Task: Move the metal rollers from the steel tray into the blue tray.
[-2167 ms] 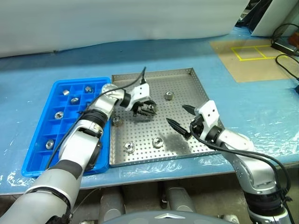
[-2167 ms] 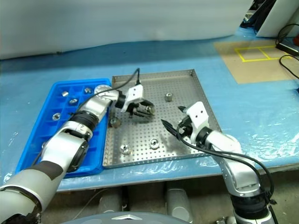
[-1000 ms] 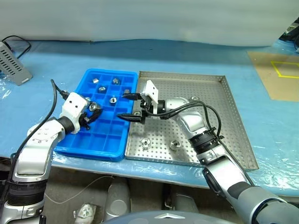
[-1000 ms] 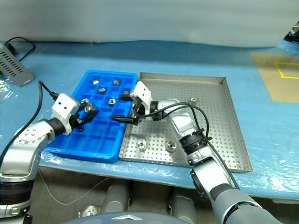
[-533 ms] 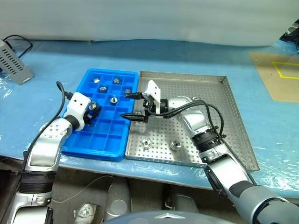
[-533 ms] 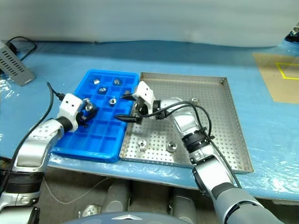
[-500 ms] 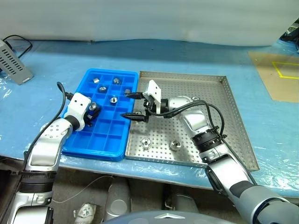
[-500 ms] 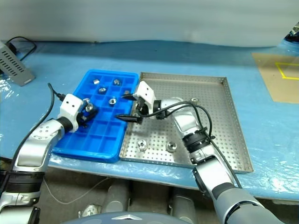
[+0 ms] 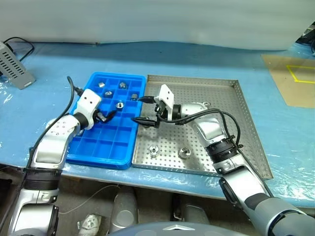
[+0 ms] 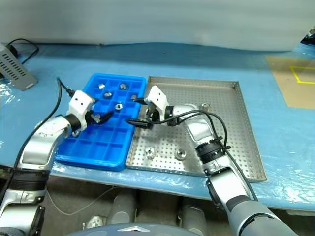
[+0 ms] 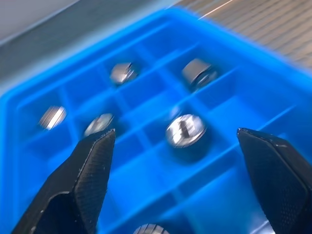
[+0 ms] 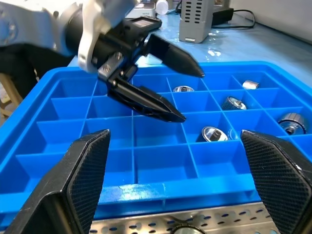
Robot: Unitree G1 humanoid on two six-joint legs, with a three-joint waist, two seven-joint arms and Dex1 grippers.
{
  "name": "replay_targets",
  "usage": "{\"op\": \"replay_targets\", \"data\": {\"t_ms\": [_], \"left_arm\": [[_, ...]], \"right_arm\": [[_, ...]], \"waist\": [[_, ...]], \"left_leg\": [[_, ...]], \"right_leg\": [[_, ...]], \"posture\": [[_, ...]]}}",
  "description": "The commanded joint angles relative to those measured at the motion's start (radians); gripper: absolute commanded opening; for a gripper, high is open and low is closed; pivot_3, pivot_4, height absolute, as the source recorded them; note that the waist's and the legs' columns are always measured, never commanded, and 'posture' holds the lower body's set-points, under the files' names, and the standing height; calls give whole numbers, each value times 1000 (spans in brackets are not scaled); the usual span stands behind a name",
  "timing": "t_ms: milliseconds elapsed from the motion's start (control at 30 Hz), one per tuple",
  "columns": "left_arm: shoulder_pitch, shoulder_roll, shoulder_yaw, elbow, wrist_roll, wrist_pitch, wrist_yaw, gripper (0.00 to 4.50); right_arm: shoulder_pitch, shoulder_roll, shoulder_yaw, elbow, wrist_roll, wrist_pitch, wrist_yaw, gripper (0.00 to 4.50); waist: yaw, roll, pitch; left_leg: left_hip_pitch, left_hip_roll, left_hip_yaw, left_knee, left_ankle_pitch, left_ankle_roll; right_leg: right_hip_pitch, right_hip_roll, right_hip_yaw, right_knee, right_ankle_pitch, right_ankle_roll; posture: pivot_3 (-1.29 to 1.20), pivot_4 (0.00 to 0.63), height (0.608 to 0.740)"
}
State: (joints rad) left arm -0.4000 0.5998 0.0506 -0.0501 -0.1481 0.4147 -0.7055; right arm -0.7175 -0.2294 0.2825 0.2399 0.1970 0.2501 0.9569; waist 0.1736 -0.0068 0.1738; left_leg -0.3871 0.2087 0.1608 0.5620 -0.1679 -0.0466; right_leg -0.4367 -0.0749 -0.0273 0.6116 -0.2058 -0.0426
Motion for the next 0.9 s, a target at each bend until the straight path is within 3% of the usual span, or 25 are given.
{"op": "replay_targets", "data": {"t_ms": [33,167,333,467,667,900], "left_arm": [[-63,32,-45,-41,-56,-27,-137,4243],[-165,47,-101,1,-112,-48,-311,4243],[-317,69,-224,195,-81,-281,-622,4243],[-440,-1,-336,413,-4,-504,-769,4243],[-525,-84,-399,686,53,-808,-892,4243],[-575,-52,-578,814,27,-1011,-909,4243]], "right_arm": [[10,-50,-73,-71,25,20,-12,4500],[51,-107,-123,-104,19,38,-50,4500],[170,-141,-156,-236,12,87,-128,4500],[283,-141,-188,-381,13,148,-227,4500],[443,-164,-236,-572,16,241,-330,4500],[575,-194,-269,-712,23,315,-397,4500]], "waist": [[-2,0,0],[-12,0,0],[-55,0,0],[-96,0,0],[-145,0,0],[-179,0,0]], "left_leg": [[0,0,0,0,0,0],[0,-1,0,1,0,0],[2,-1,1,0,1,-1],[2,-1,2,1,1,-1],[3,-1,3,1,1,-1],[6,-1,4,1,0,0]], "right_leg": [[0,0,0,0,0,0],[0,0,1,0,0,0],[0,1,2,2,0,0],[0,1,3,2,0,1],[1,2,5,2,0,1],[4,2,6,1,1,1]], "posture": [[159,150,740],[80,150,740],[-71,150,740],[-220,150,740],[-370,150,740],[-448,150,740]]}}
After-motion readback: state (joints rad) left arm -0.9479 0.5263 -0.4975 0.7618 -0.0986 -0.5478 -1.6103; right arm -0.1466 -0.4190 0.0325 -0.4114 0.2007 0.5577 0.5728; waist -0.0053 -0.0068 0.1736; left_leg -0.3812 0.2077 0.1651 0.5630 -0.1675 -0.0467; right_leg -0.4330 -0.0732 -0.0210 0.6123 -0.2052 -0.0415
